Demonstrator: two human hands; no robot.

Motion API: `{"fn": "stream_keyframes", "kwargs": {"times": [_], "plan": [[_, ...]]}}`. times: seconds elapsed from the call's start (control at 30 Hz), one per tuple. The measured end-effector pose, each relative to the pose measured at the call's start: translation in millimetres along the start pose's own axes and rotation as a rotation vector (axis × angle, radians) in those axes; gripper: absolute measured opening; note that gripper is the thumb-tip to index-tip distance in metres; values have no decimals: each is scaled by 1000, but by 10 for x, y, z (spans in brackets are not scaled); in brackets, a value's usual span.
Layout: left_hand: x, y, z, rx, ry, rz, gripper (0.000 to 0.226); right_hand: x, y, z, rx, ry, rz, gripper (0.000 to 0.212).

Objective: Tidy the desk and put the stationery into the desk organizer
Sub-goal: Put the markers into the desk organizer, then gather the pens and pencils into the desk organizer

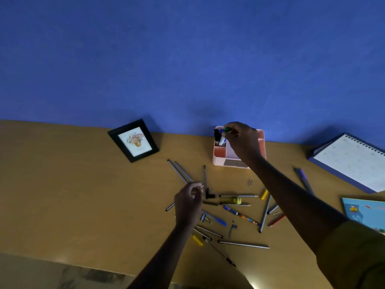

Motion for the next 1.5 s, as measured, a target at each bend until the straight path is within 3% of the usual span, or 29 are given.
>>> {"fn": "stream_keyframes", "kwargs": {"times": [0.4, 0.6, 0.9, 1.1, 1.27, 1.5], "plan": [[152, 377, 293, -17, -14, 120, 17, -32, -155, -253, -200, 34, 11, 26], [200, 519, 310, -41, -18, 166, 17, -79, -222, -280, -323, 25, 82, 20], [216, 560, 299, -15, -13, 157, 17, -256, -332, -236, -300, 52, 76, 25], [111, 575, 198, 46, 18, 115, 17, -887, -358, -117, -207, 72, 79, 16], [-63, 563, 44, 95, 78, 65, 13, -1599, -584, -140, -146, 195, 31, 10], [-301, 403, -257, 104, 203, 39, 13, -2310, -1070, -80, -374, 359, -148, 12]]}}
Point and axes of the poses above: each hand's wrist, its own x-axis towards the middle knuckle, its own z-axis out of the back of the hand, y = z × x, the point moved 5 cm from there along x, towards the middle knuckle, and after that the axes turned 11 degrees about x, right-handed, at the moved point
